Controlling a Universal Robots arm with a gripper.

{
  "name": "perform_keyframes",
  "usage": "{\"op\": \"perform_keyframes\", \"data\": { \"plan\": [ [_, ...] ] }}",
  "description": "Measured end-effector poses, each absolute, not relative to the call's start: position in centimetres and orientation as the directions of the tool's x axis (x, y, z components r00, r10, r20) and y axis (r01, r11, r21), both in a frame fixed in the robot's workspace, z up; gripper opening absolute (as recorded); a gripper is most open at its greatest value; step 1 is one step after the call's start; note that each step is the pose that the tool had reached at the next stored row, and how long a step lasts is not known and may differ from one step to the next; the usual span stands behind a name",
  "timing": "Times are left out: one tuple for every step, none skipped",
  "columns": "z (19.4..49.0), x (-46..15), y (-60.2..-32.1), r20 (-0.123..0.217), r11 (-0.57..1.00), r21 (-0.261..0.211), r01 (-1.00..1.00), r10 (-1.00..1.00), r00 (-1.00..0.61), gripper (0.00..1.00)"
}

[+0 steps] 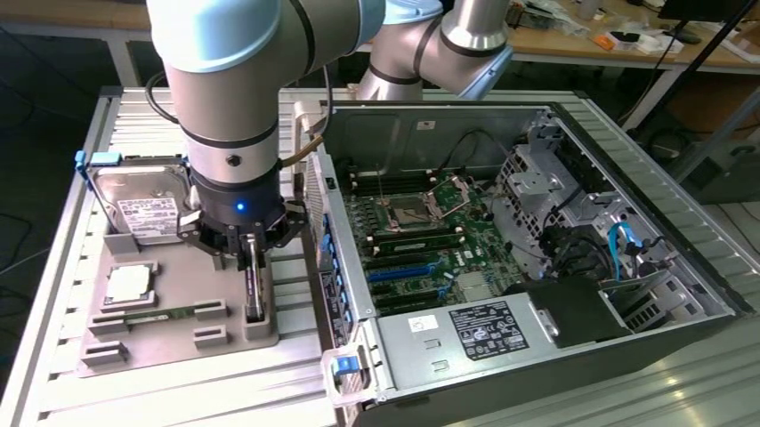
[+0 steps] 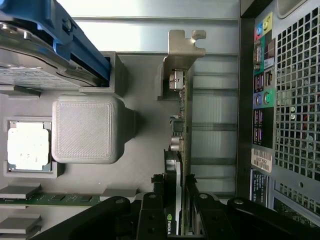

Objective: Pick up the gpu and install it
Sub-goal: 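Pick up the gpu and move the gpu toward the slot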

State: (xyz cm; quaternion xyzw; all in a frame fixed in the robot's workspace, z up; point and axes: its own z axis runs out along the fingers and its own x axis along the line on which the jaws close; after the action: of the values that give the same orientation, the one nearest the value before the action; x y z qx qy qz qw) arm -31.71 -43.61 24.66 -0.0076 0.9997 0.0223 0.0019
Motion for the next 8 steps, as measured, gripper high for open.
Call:
{"op": "perform_keyframes", "data": {
  "plan": [
    [24.74, -31.71, -43.61, -0.004, 0.999, 0.045, -0.015, -0.015, -1.000, 0.27],
    [24.83, -31.71, -43.61, -0.004, 0.999, 0.045, -0.015, -0.015, -1.000, 0.27],
    [24.95, -31.71, -43.61, -0.004, 0.999, 0.044, -0.015, -0.015, -1.000, 0.27],
    [25.07, -31.71, -43.61, -0.004, 0.999, 0.044, -0.015, -0.015, -1.000, 0.27],
    [25.20, -31.71, -43.61, -0.004, 0.999, 0.044, -0.015, -0.015, -1.000, 0.27],
    [25.35, -31.71, -43.61, -0.004, 0.999, 0.044, -0.015, -0.015, -1.000, 0.27],
    [25.51, -31.71, -43.61, -0.004, 0.999, 0.044, -0.015, -0.015, -1.000, 0.27],
    [25.64, -31.71, -43.61, -0.004, 0.999, 0.044, -0.015, -0.015, -1.000, 0.27]
  ]
}}
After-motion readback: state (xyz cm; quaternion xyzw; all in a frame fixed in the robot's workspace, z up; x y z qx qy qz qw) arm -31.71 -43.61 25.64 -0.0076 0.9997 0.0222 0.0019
